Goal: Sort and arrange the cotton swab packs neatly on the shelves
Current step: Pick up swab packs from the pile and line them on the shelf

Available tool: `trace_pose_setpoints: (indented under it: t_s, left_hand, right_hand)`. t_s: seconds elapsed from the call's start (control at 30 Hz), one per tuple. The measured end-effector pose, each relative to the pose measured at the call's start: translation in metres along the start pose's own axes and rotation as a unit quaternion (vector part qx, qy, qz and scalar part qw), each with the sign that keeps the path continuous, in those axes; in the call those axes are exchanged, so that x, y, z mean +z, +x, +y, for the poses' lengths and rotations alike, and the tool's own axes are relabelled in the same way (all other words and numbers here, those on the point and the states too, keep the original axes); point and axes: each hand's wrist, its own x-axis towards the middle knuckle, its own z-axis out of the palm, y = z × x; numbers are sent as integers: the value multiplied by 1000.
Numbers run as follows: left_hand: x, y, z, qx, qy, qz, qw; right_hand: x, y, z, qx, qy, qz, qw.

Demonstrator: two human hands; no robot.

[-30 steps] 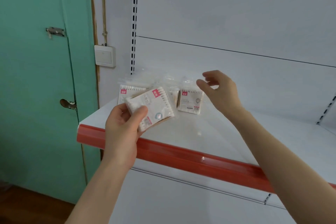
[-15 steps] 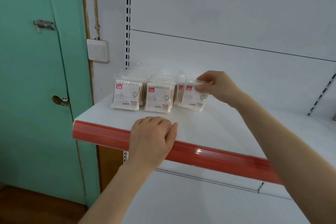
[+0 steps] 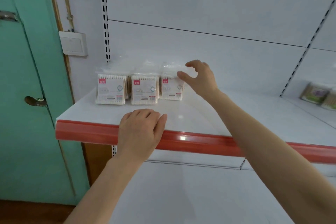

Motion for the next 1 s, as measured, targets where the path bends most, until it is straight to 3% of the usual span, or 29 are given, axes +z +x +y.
trace_pose_setpoints:
  t_s: [0.13, 0.37, 0.67, 1.0]
  left_hand:
    - [4, 3, 28, 50, -8, 31, 998]
    - [53, 9, 181, 170, -127, 42, 976]
    - [138, 1, 434, 259, -262, -2, 930]
    - [225, 36, 602, 292, -320, -57, 899]
  right_hand:
    - [-41, -13, 31, 24, -53, 0, 998]
    - [-167, -67, 123, 98, -125, -12, 987]
    - [-396, -165, 279, 202, -208, 84, 953]
    - [-529, -227, 409, 267, -192, 154, 932]
